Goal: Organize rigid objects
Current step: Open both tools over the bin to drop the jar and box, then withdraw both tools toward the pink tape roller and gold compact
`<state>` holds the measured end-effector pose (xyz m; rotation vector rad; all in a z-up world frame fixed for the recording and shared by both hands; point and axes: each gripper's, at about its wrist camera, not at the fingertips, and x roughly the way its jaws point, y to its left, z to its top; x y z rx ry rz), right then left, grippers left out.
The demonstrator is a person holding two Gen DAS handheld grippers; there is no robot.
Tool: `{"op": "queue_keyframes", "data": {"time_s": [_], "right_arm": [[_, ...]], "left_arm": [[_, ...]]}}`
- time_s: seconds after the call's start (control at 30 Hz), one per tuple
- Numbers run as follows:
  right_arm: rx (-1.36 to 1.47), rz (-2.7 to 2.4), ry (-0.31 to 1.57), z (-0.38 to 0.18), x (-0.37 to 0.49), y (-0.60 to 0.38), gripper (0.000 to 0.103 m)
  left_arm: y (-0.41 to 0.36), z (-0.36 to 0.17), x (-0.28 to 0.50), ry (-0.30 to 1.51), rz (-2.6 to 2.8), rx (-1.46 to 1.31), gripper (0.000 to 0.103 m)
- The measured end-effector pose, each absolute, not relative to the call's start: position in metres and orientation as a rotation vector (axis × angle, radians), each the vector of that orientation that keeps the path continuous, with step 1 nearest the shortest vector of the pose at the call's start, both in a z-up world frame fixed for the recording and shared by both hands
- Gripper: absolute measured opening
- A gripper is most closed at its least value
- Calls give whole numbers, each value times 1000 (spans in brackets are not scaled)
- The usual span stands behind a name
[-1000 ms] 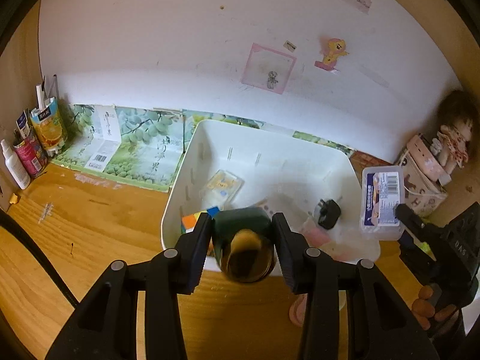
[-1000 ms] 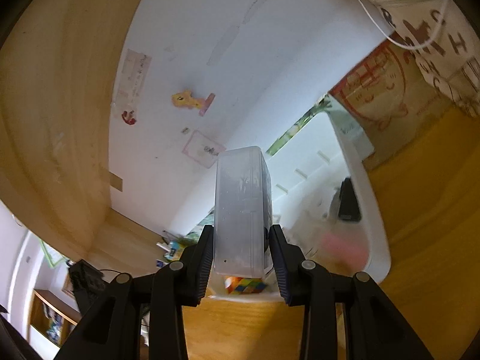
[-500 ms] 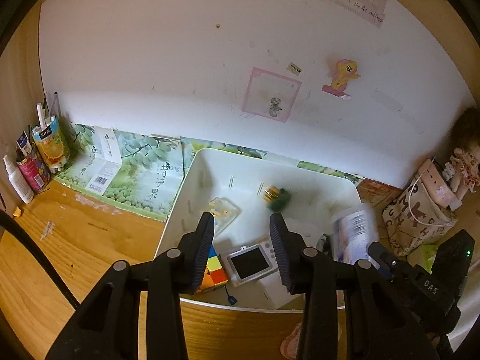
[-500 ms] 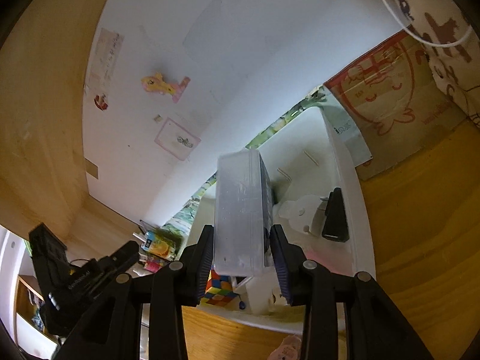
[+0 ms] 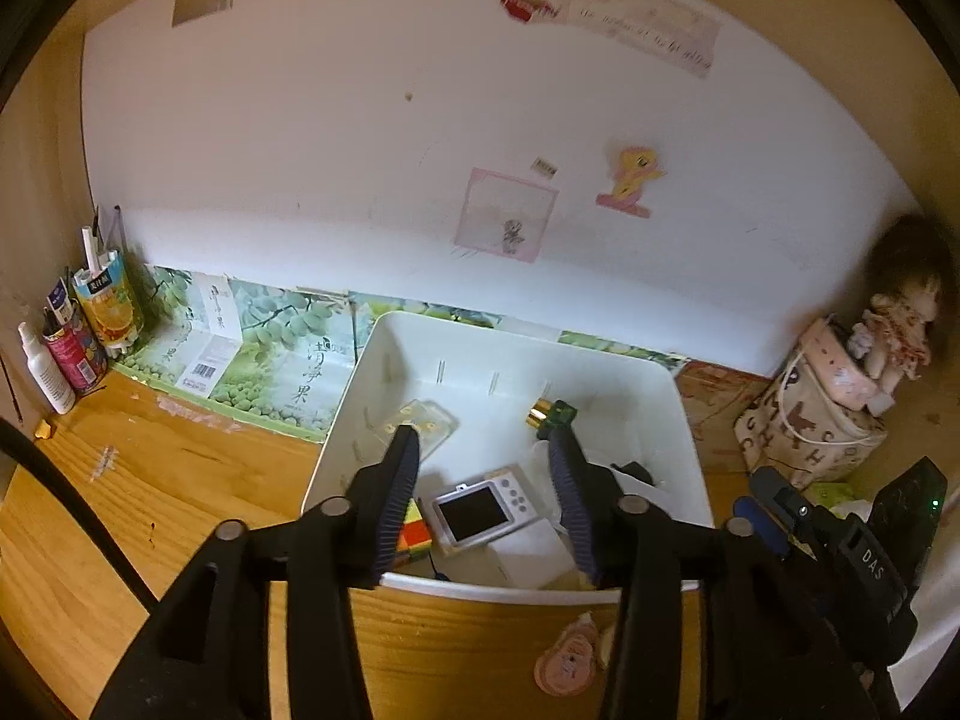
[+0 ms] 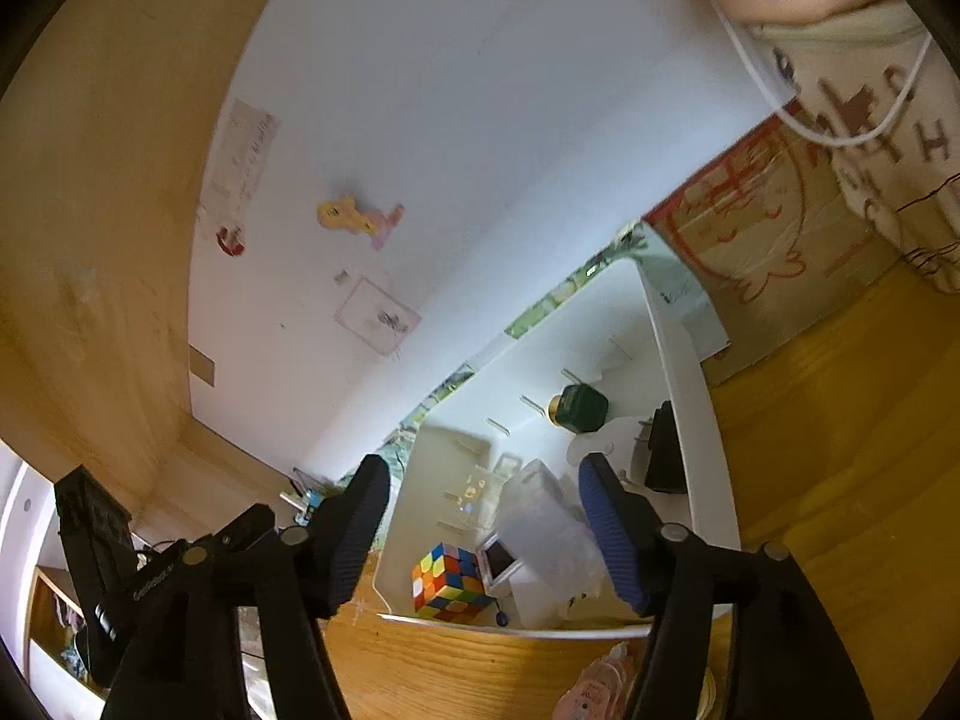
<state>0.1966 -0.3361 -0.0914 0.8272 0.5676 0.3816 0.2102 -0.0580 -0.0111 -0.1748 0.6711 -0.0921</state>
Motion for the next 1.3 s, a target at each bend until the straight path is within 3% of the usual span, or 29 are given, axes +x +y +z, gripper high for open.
{"op": "queue_keyframes", "data": {"time_s": [0.27,0.57,0.97,1.3], "right_arm": [[771,324,480,-60,159,-348,79],[636,262,405,-32,119,-355,83],[304,159,414,-36,79,-352,83],[86,146,531,-77,82,-337,83]], "left_arm": [[-55,8,173,629,-111,-182,74],[-59,2,148,653,-154,-185,88],[-109,-42,165,881,-255,-99,88],[-152,-97,189,1137,-290,57,88]]}}
